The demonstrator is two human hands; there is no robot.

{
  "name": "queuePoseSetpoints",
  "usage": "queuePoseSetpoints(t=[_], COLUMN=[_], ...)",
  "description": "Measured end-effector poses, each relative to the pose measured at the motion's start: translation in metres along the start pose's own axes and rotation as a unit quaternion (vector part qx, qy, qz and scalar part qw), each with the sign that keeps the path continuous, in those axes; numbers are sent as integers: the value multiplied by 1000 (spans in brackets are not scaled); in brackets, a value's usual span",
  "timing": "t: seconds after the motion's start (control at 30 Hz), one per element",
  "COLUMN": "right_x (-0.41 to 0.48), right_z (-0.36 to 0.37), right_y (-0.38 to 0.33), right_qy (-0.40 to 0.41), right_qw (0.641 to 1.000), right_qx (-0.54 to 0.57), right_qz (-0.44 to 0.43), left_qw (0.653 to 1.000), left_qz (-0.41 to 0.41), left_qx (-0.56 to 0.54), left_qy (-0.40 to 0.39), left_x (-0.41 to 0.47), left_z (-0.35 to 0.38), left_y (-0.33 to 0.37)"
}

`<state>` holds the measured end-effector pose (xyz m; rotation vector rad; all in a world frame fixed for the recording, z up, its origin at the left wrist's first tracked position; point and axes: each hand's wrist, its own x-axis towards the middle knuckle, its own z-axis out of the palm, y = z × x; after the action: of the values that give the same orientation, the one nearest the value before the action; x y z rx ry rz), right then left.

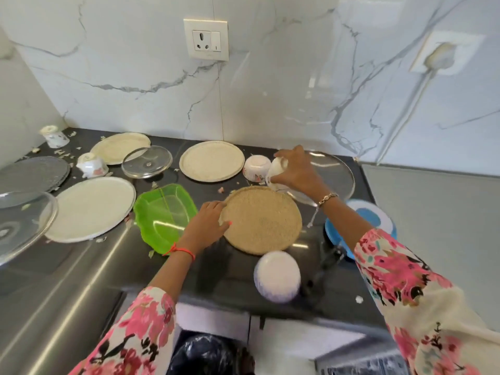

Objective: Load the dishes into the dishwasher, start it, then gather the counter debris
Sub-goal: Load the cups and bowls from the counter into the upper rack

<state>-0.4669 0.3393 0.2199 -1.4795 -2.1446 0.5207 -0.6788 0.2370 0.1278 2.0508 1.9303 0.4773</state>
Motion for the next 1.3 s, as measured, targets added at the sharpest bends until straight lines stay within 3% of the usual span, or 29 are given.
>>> queuePoseSetpoints(t=[0.3, 0.63, 0.97, 1.3], right_x=[-246, -485, -650, -703], right_z=[-3, -15, -48, -124], right_y=[-10, 45, 193, 344], right_qy=[-58, -105, -114, -107], right_qw=[997, 979, 964, 948], right_qx=[-33, 45, 45, 102], right_qz=[31, 167, 236, 282], left_qw=[998, 995, 987, 981], left_qz=[1, -35, -31, -75], left_qx=[14, -38, -30, -45], left_qy=[67, -80, -158, -171], left_x=[-206, -377, -434, -420], left_z=[46, 132, 261, 352], left_y=[64, 166, 324, 440])
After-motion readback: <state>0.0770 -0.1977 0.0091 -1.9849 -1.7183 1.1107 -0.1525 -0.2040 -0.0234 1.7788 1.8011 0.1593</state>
